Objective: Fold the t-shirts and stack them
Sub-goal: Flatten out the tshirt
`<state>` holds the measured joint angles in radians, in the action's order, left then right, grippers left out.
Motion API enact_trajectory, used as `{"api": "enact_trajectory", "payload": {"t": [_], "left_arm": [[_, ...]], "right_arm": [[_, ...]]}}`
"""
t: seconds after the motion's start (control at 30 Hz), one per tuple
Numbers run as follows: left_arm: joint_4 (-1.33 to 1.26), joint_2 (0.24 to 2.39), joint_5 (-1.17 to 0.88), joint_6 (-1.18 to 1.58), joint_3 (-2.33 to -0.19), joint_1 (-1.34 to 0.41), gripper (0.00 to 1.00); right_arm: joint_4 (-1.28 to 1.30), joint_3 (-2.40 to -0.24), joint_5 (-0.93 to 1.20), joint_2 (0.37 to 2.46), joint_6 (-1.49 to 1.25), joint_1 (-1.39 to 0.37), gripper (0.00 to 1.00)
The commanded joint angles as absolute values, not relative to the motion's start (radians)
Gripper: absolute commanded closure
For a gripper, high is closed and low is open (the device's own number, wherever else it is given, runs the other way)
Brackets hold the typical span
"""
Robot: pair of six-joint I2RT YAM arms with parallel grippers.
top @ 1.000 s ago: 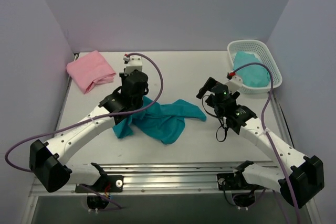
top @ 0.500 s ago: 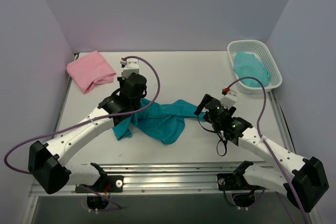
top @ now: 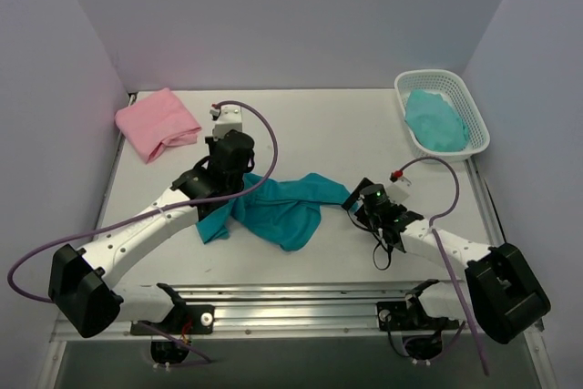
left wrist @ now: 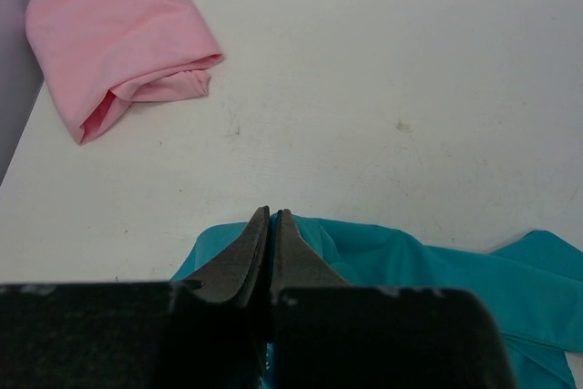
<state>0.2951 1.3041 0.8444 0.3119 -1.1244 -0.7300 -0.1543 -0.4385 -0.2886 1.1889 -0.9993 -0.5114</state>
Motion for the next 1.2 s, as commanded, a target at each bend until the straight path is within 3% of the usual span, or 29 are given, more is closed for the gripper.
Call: {"api": "enact_trajectory", "payload": {"t": [0.0, 0.3, 0.5, 0.83, 1.0, 1.1, 1.17], "left_arm": [[0.253, 1.275, 0.828, 0.327, -1.121, -0.719, 0.98], [0.245, 1.272, 0.816, 0.33, -1.112, -0.715, 0.98], [0.242, 1.279, 0.815, 0.333, -1.112, -0.715, 0.98], [0.241, 1.278, 0.816, 0.333, -1.109, -0.709, 0.98], [0.239, 1.284, 0.816, 0.333, -1.108, -0.704, 0.98], [0.241, 1.284, 0.819, 0.334, -1.109, -0.703, 0.98], [0.244, 1.284, 0.819, 0.334, -1.111, -0.701, 0.98]], "right_arm": [[-0.268, -0.433, -0.268, 1.226, -1.038, -0.506, 0.0], [-0.298, -0.46, -0.311, 1.285, -1.046, -0.503, 0.0], [-0.339, -0.46, -0.307, 1.325, -1.043, -0.503, 0.09], [-0.42, -0.451, -0.268, 1.43, -1.052, -0.505, 0.53], [-0.411, -0.453, -0.273, 1.434, -1.049, -0.505, 0.69], [-0.391, -0.443, -0.308, 1.398, -1.055, -0.505, 1.0], [-0.365, -0.433, -0.331, 1.358, -1.06, -0.511, 1.0]]}}
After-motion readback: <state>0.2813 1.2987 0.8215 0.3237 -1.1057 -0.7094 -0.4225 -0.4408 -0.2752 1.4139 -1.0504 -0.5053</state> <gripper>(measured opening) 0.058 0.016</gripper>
